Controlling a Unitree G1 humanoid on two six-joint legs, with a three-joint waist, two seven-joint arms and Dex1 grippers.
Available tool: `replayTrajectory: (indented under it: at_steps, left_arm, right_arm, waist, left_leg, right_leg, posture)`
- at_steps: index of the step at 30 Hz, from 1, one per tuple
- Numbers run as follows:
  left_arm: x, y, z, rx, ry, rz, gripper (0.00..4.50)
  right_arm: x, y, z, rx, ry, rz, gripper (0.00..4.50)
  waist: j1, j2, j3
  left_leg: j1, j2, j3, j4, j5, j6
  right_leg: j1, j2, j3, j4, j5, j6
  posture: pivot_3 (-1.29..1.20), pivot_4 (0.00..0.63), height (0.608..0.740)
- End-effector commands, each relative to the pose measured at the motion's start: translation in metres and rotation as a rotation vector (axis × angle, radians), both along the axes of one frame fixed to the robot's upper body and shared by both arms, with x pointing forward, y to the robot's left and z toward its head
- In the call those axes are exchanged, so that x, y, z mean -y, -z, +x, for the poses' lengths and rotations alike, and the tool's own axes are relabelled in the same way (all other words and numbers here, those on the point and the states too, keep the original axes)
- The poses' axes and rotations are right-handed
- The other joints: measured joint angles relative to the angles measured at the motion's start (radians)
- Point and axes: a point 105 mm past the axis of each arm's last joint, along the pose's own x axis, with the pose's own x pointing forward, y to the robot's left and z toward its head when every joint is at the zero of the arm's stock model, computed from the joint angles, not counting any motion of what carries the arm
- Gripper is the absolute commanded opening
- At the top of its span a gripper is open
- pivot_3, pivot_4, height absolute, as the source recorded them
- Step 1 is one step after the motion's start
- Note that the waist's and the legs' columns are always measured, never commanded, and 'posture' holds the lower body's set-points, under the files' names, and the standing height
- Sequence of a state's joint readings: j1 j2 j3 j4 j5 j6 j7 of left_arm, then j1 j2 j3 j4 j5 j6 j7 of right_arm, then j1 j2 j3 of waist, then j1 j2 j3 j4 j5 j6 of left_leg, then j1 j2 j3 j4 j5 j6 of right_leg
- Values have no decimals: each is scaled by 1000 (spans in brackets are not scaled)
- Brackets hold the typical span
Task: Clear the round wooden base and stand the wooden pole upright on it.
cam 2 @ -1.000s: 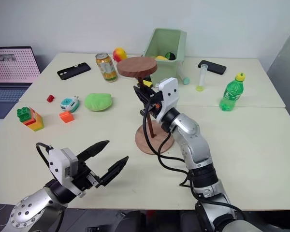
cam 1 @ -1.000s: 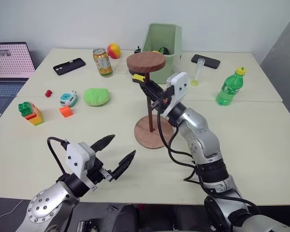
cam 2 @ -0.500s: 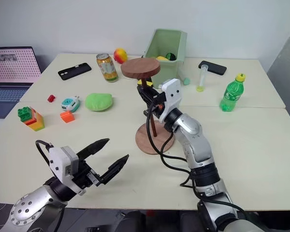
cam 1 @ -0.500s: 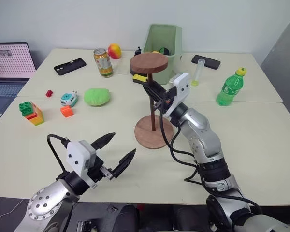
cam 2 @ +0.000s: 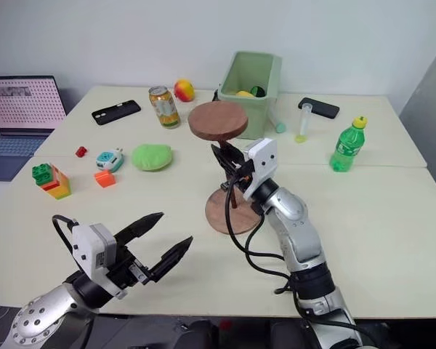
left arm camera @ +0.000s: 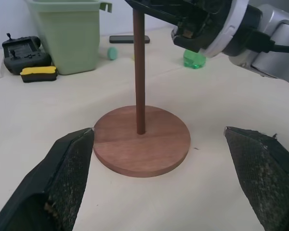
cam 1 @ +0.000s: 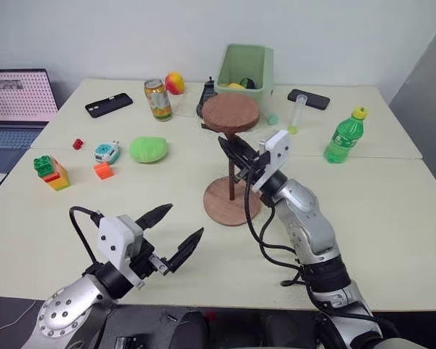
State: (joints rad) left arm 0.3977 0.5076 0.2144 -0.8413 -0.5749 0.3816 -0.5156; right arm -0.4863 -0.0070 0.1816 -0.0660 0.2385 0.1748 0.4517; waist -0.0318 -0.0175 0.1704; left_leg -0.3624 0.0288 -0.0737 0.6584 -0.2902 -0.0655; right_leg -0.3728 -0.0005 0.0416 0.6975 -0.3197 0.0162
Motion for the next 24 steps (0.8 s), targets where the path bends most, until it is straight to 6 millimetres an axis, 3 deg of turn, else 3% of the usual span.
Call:
replayTrajectory:
  at_steps: [1,10,12,15,18,23,24]
  left_arm:
    - [7,-13,-6,53,25,0,4500]
    - [8,-11,-5,47,22,-9,4500]
    - [8,-11,-4,47,22,-11,4500]
    - [7,-12,-2,51,24,-10,4500]
    - [6,-14,3,62,32,-6,4500]
    - [3,-17,12,39,91,1,4500]
    - [-5,-17,19,-8,119,19,4500]
  right_arm:
    - [1,57,1,-253,2,-99,254]
    - [-2,72,-4,-280,-51,-224,254]
    - [-4,65,-6,-268,-91,-207,956]
    - [-1,52,-5,-245,-97,-197,1550]
    - [6,42,-5,-236,-108,-209,2350]
    - [28,53,-17,-344,-171,-357,3576]
    - [45,58,-22,-360,-186,-432,3858]
  waist:
    - [0,0,-6]
    - [-1,1,-21]
    - [-1,0,-22]
    - [1,-6,-20]
    - [0,5,-10]
    - [0,4,-9]
    - [1,5,-9]
  left_leg:
    - [0,0,0,0,0,0]
    - [3,-1,-1,-2,-1,0]
    - [5,-1,-1,-4,-1,0]
    - [6,-1,0,-9,-1,0]
    - [-4,-1,0,-10,-1,0]
    - [-5,0,-2,-14,-1,0]
    - [-5,0,-2,-14,-1,0]
  right_leg:
    - [0,0,0,0,0,0]
    - [2,2,0,-3,-1,-1]
    - [4,2,0,-4,-1,-1]
    - [4,2,0,-8,-1,-1]
    - [-6,1,3,-7,0,-1]
    - [-7,0,1,-12,0,-1]
    - [-6,1,0,-14,0,-1]
  posture:
    - [0,150,740]
    - [0,150,740]
    - [0,150,740]
    - [0,150,740]
    - [0,150,740]
    - [0,150,740]
    - [0,150,740]
